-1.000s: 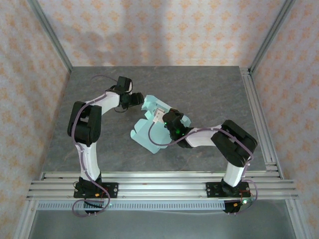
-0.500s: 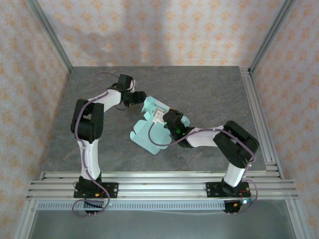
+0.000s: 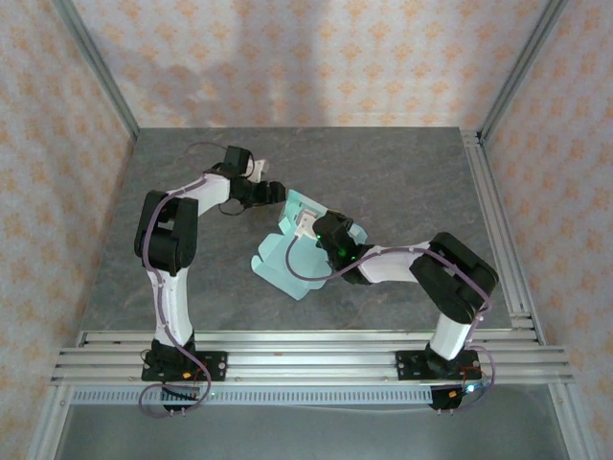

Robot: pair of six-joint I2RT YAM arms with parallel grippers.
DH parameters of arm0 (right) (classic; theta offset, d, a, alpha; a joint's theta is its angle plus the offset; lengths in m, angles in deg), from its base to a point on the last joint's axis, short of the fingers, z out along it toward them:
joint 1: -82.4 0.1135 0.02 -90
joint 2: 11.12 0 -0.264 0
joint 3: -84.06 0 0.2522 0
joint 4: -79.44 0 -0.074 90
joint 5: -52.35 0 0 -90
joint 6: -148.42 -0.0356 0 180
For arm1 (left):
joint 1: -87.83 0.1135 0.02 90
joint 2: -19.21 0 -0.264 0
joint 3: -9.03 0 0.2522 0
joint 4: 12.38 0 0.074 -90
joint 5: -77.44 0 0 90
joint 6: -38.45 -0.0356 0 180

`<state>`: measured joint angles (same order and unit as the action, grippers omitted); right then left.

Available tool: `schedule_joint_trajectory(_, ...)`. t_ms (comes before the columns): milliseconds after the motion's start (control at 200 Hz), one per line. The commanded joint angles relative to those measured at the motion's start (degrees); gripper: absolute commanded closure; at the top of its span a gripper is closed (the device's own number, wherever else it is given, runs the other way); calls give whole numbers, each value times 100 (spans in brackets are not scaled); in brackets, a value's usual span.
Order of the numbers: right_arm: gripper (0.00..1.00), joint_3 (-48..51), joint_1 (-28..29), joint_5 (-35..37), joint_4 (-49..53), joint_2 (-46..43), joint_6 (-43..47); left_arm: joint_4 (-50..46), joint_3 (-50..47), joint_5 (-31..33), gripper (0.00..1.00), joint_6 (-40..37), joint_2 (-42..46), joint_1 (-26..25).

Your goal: Fold the paper box

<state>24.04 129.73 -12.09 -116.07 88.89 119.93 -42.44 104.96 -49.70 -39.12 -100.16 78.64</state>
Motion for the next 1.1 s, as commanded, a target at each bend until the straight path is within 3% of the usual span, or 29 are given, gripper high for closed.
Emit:
schedule_joint_trajectory(0, 100, -164, 39, -34, 9, -43, -153, 131, -169, -619, 25, -164, 379, -34)
schedule_joint_trajectory(105, 100, -179, 39, -10, 40, -43, -165, 148, -177, -714, 25, -136, 340, -30)
schedule_joint_trajectory(405, 100, -163, 30, 32, 56, -51, -141, 751, -550, -13, 28, 431, 526, 218)
schedule_joint_trajectory(586, 100, -458, -28, -589, 1300, -382, -694, 990, -714, 63, 30, 725, 523, 457)
schedule_joint_trajectory(756, 100, -672, -83, -1103, 2037, -556, -1088, 884, -636, -58, 29, 472, 387, 486)
schedule_joint_trajectory(1096, 100, -613, -224, -1539, 1916, -714, -978, 344, -308, -725, 31, -205, 85, 481)
